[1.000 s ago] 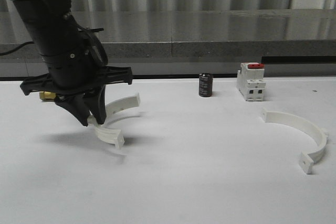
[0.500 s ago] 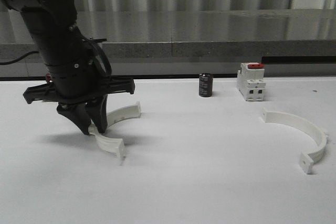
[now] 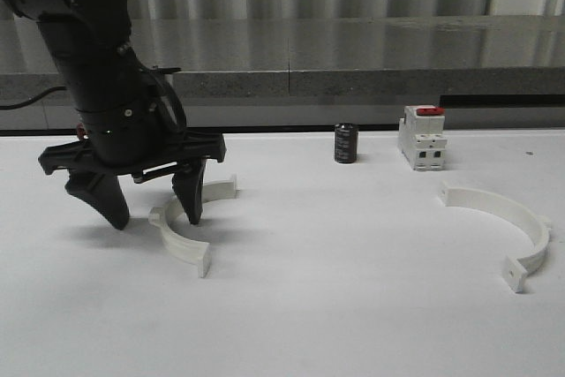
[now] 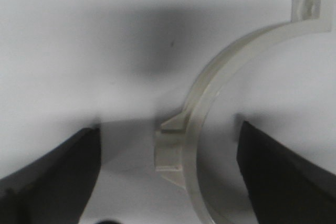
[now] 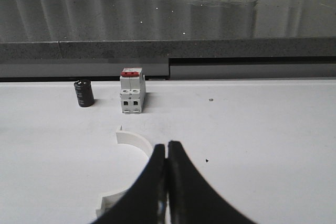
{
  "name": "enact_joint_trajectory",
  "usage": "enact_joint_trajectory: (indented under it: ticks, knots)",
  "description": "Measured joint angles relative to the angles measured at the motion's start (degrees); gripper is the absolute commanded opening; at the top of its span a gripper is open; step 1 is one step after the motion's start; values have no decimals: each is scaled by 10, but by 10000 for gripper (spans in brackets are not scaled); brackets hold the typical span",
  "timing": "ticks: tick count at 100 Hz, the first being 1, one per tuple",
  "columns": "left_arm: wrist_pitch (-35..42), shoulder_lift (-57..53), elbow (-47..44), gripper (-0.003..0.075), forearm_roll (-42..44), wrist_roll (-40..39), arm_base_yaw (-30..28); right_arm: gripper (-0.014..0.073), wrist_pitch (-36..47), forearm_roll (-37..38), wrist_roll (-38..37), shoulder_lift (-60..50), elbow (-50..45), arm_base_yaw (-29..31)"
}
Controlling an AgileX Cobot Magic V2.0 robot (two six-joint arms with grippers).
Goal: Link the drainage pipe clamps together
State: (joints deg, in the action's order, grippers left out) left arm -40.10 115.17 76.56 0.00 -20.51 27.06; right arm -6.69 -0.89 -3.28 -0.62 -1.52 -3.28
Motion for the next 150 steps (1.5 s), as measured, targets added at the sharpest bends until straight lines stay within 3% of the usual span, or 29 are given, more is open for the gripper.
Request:
enact_joint_trajectory:
  ticks: [21,46,75,107,150]
  knots:
    - [-7,-17,0,606,19,0,0,-67,0,0,0,0,0,0]
    - [-9,-111,0,606,78,0,-8,-67,0,0,0,0,0,0]
    - [23,-243,-25,606,123,40,-114,-67,0,0,0,0,0,0]
    - [31,-379,-126,606,-9,205,-261,-67,0,0,0,0,0,0]
    - [48,-638,-347,595,-43,227,-271,-67,0,0,0,0,0,0]
